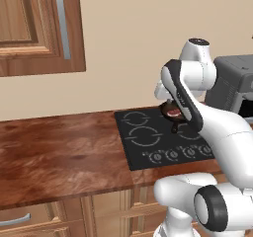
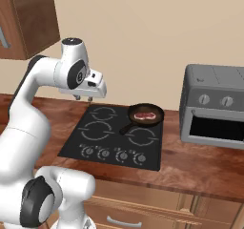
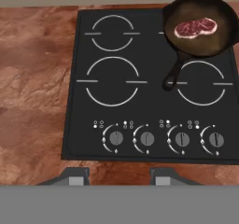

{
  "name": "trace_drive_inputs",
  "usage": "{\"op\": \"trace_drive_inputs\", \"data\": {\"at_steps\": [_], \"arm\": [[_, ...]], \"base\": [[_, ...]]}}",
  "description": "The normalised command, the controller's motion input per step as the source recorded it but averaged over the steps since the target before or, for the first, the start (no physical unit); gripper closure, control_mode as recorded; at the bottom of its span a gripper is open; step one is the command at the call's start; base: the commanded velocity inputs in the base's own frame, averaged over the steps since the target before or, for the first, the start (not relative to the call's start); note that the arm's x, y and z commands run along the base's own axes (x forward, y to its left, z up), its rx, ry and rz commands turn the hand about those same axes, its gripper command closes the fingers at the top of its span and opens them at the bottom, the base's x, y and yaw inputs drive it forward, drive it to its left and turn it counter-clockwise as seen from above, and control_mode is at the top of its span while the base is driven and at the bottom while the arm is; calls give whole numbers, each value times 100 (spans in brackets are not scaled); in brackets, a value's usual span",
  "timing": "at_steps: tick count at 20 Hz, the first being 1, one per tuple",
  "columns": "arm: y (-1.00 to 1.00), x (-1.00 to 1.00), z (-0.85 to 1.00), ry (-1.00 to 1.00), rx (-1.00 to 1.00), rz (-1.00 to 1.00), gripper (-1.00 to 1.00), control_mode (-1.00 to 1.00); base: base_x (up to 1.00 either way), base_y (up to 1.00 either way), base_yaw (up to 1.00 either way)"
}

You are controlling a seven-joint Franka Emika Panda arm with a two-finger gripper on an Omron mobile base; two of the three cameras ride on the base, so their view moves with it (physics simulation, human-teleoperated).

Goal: Pick up the pan with the steak in it and place it on the dining table. Then place the steak on the plate.

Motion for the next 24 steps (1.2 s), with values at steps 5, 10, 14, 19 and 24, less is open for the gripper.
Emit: {"op": "trace_drive_inputs", "data": {"at_steps": [5, 10, 14, 19, 24], "arm": [[-1, -15, 0, -2, 0, 0, -100, -100], [-8, -19, 0, -8, 0, 0, -100, -100], [-24, 0, -2, -6, 0, -4, -100, -100], [-31, 5, -6, -2, 0, -14, -100, -100], [-33, 14, -4, 0, 0, -22, -100, -100]], "base": [[0, 0, 0], [0, 0, 0], [0, 0, 0], [0, 0, 0], [0, 0, 0]]}}
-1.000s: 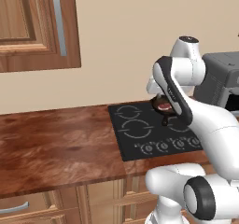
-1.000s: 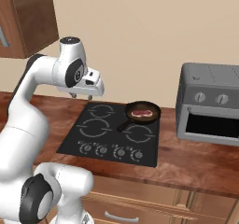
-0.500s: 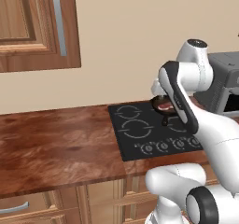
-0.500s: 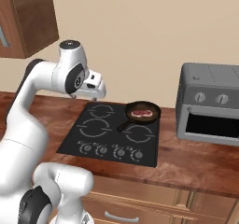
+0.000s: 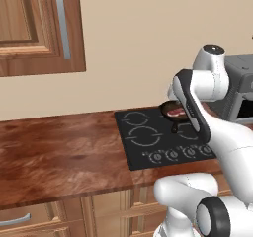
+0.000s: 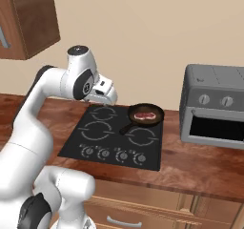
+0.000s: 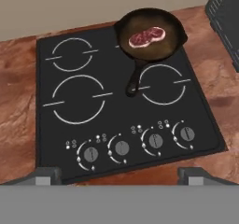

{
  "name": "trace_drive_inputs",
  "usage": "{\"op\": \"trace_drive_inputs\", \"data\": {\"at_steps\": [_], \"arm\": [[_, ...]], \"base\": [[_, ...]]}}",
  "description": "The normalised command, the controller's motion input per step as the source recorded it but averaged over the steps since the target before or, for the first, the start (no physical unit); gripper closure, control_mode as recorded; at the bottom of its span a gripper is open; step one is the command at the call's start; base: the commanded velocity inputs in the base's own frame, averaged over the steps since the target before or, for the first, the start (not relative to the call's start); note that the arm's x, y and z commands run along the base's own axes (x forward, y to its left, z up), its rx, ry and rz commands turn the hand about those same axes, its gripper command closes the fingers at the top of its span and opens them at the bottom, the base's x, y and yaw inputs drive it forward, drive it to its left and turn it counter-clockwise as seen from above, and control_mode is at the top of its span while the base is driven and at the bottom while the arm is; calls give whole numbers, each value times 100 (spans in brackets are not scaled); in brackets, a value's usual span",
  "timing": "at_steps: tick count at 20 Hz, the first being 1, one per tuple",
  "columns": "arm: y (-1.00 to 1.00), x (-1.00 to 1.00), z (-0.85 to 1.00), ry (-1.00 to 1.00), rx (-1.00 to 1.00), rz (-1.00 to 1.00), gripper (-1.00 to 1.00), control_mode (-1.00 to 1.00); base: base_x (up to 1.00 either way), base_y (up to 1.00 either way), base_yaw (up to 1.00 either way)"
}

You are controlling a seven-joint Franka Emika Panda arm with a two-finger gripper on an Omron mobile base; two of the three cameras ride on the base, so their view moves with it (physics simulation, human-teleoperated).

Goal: Pick up the pan with the steak in it and place it on the dining table. Then place the steak on the plate.

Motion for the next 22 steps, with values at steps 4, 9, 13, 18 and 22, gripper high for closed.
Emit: {"op": "trace_drive_inputs", "data": {"at_steps": [4, 9, 13, 18, 22], "arm": [[-33, 27, -4, 0, 0, -23, -100, -100], [-32, 37, -7, 0, 0, -20, -100, -100], [-11, 41, -7, 0, -2, -11, -100, -100], [0, 8, -1, 0, 0, -1, -100, -100], [0, 0, -3, 0, 0, 0, -100, -100]], "base": [[0, 0, 0], [0, 0, 0], [0, 0, 0], [0, 0, 0], [0, 0, 0]]}}
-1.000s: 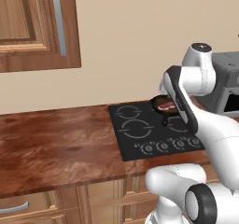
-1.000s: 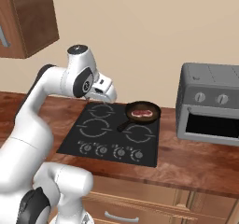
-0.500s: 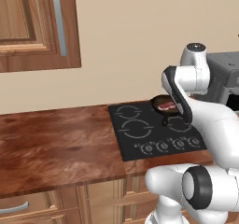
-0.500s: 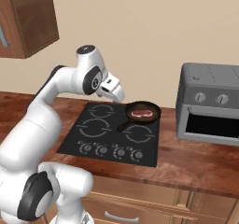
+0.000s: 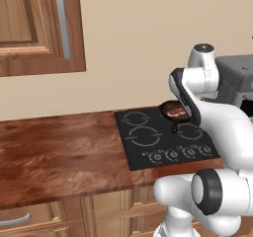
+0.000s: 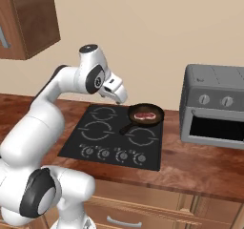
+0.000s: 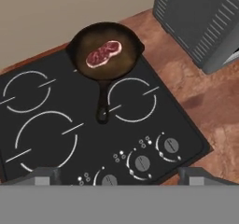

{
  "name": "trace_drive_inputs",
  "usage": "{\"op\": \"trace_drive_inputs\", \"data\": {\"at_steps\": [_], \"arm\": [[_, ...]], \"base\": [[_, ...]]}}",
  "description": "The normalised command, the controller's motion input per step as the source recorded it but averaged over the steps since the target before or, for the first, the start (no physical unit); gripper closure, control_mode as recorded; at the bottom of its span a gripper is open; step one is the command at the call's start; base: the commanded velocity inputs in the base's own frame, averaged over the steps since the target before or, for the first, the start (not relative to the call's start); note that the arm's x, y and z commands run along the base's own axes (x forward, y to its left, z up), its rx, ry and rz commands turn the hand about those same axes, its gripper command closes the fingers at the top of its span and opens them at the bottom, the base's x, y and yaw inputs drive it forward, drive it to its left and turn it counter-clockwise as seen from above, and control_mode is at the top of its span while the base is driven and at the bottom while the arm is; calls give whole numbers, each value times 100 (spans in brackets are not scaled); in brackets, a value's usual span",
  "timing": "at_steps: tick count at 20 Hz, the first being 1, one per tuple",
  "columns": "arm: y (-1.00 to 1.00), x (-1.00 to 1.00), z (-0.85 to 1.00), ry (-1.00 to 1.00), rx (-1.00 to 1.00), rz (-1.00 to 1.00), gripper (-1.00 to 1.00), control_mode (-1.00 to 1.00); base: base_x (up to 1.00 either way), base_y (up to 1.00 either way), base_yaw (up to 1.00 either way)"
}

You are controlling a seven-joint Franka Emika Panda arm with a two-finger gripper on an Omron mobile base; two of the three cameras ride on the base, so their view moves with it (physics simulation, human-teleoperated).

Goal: Pick up the pan with the steak in it and place it on the dining table. Then place the steak on the plate.

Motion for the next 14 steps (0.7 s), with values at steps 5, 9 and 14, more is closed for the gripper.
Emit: {"op": "trace_drive_inputs", "data": {"at_steps": [5, 9, 14], "arm": [[0, 0, -28, 0, -1, 0, -100, -100], [0, 0, -28, -2, -1, 0, -100, -100], [-2, 9, -25, -3, -1, 0, -100, -100]], "base": [[0, 0, 0], [0, 0, 0], [0, 0, 0]]}}
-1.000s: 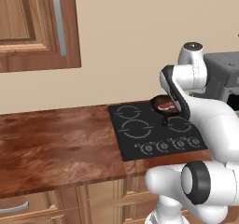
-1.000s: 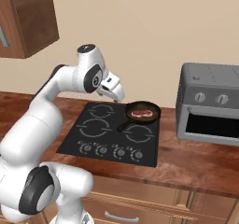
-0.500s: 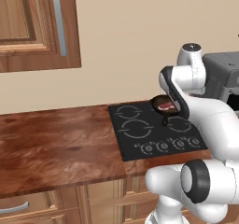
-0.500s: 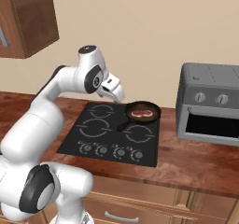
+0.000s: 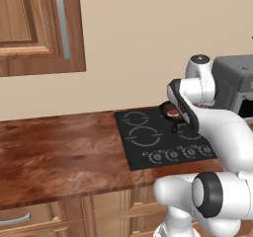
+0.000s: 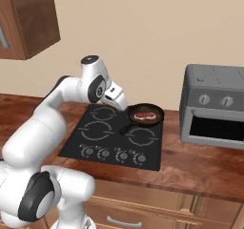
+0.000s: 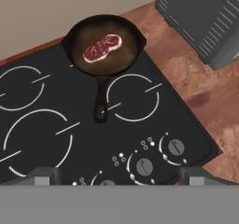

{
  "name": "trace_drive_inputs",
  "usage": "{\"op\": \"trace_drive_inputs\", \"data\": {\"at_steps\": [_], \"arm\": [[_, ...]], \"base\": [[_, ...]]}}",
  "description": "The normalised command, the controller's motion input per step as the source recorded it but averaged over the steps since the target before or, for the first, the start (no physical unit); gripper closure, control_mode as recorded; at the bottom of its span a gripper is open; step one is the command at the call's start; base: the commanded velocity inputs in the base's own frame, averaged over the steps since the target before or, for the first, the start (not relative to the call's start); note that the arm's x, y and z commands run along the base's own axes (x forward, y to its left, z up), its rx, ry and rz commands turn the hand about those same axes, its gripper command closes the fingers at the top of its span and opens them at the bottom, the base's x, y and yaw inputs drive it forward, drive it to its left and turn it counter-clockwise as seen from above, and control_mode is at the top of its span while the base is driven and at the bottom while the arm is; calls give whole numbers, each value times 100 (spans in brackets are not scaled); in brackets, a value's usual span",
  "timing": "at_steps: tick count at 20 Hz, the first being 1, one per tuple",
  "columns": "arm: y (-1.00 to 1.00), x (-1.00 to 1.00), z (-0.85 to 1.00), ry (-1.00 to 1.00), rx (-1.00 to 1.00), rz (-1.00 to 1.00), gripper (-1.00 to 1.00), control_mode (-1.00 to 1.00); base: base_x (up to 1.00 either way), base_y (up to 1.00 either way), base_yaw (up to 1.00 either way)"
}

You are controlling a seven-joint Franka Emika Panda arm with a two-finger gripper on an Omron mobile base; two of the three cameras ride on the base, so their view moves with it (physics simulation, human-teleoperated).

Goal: Pick up the pan with the steak in it and place it on the dining table. Then place the steak on the plate.

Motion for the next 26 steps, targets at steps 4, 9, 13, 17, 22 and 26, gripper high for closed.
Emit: {"op": "trace_drive_inputs", "data": {"at_steps": [4, 9, 13, 17, 22, 26], "arm": [[-7, 20, -23, -2, 0, -1, -100, -100], [-6, 29, -24, -2, -1, -2, -100, -100], [-6, 31, -24, -1, 0, -2, -100, -100], [-7, 29, -27, -1, 0, -1, -100, -100], [-9, 24, -28, -1, 0, -1, -100, -100], [-9, 19, -33, 0, 0, 0, -100, -100]], "base": [[0, 0, 0], [0, 0, 0], [0, 0, 0], [0, 0, 0], [0, 0, 0], [0, 0, 0]]}}
